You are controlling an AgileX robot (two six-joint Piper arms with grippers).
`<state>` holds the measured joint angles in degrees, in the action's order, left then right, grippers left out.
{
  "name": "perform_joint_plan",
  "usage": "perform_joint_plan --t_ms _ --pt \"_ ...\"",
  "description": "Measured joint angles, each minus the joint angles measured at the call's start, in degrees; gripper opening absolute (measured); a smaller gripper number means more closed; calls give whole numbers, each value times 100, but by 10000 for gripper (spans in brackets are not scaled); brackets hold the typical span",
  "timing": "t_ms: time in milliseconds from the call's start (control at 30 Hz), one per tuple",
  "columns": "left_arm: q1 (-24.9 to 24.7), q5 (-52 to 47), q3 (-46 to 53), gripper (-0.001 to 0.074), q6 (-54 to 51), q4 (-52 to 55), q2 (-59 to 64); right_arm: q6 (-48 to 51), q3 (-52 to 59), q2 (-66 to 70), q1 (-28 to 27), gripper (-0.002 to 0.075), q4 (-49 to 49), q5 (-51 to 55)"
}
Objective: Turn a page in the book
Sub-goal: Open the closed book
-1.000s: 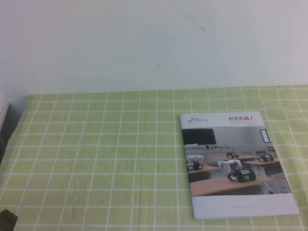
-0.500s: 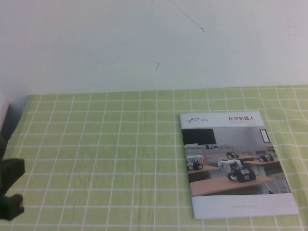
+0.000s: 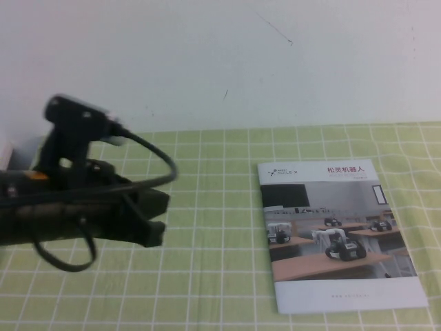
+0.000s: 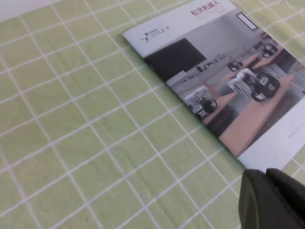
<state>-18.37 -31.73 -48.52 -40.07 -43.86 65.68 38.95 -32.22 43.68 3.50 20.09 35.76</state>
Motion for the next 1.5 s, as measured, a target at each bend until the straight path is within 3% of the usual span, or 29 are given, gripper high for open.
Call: perform_joint_plan --t_ms 200,333,733,1067,1333,1500 --pt "-1297 643 -452 -4 -33 46 1192 -59 -565 982 0 233 96 85" --pt "-1756 1200 -800 -4 -43 25 2021 -111 -801 1723 0 348 218 103" --pt "-1868 1198 -2025 -4 -56 -14 4071 -376 -990 3544 9 340 410 -486" --pt "-1868 756 -2428 -4 269 143 4942 -380 -1000 3940 9 337 614 -971" --pt "-1872 689 -2514 -4 1224 1087 5039 -380 -1003 4105 9 472 945 -1228" --pt "-1872 681 -2526 -4 1261 1125 5039 -380 -1013 4498 9 489 1144 -1320"
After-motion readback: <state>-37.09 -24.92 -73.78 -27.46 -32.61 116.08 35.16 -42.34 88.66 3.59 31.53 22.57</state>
